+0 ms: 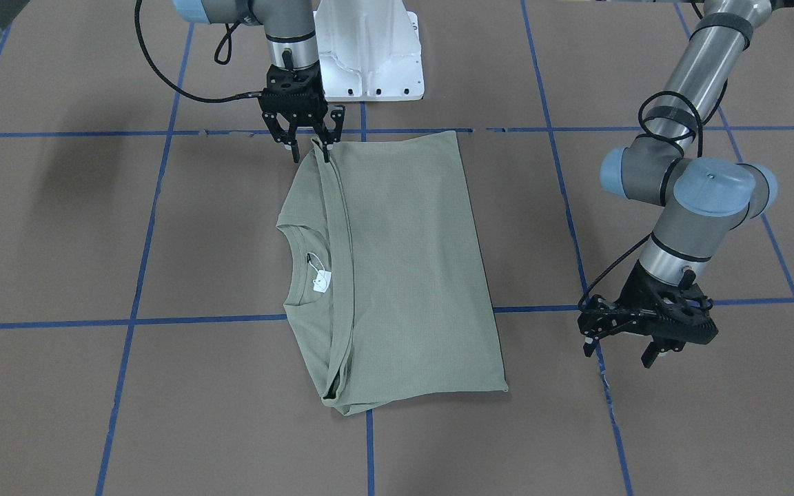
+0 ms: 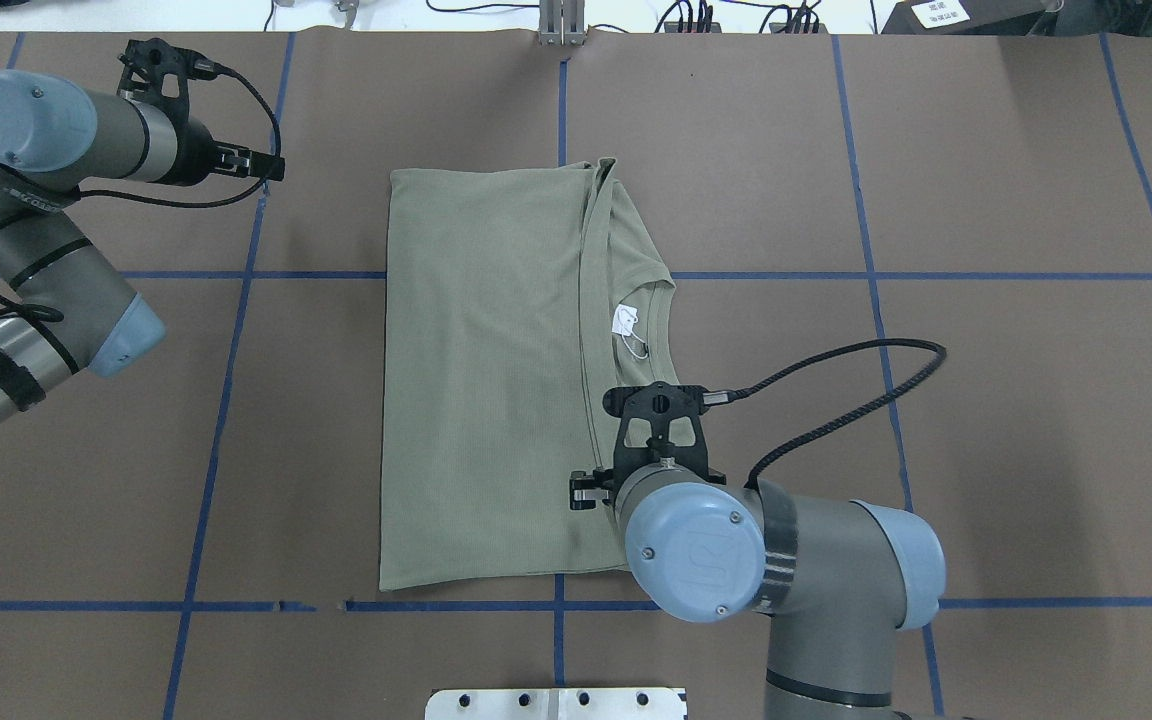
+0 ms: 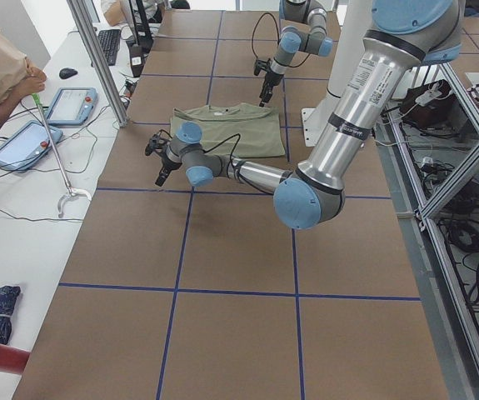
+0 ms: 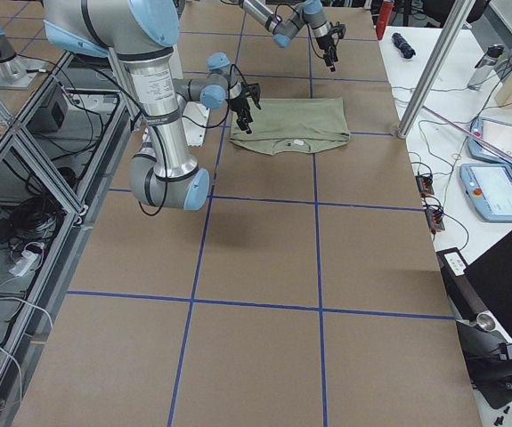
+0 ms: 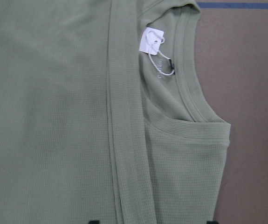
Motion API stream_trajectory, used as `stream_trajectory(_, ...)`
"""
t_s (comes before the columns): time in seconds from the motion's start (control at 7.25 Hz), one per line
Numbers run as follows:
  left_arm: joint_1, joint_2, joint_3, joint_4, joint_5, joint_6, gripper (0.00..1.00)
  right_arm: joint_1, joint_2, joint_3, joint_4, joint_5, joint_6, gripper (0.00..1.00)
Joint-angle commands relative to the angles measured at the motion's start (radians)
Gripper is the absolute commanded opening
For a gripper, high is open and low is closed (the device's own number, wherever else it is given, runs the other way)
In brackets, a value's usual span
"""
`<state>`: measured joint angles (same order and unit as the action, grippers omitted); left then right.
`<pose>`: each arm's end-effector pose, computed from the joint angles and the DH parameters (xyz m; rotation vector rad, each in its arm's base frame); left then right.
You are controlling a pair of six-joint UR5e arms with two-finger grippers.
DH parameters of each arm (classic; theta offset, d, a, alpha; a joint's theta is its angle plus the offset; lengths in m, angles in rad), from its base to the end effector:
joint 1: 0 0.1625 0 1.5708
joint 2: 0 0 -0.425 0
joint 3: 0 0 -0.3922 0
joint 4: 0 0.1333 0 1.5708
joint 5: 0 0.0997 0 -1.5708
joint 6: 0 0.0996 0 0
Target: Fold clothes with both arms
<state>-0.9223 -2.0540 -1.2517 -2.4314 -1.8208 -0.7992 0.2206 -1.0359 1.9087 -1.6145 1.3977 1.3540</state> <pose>0.3475 -0.6384 0.4397 0.6124 0.8449 -0.0087 -0.5607 -0.2799 0.2204 0.3386 -0.7719 0.0753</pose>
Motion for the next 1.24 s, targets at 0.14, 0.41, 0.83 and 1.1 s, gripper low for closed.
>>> stream_trajectory(0.14,0.000,0.000,0.000,0.000,0.000,-0.002,1.00,0.032,0.057,-0.094,-0.015,0.131,-0.368,1.00)
stream_trajectory(0.41,0.002,0.000,0.001,0.000,0.000,-0.003,1.00,0.031,0.060,-0.126,-0.012,0.135,-0.381,0.79)
stream_trajectory(0.83,0.011,0.000,0.001,0.000,0.000,-0.031,1.00,0.031,0.073,-0.137,-0.013,0.136,-0.383,0.44)
stream_trajectory(1.1,0.011,0.000,0.001,0.000,0.000,-0.031,1.00,0.029,0.071,-0.137,-0.013,0.136,-0.383,0.27)
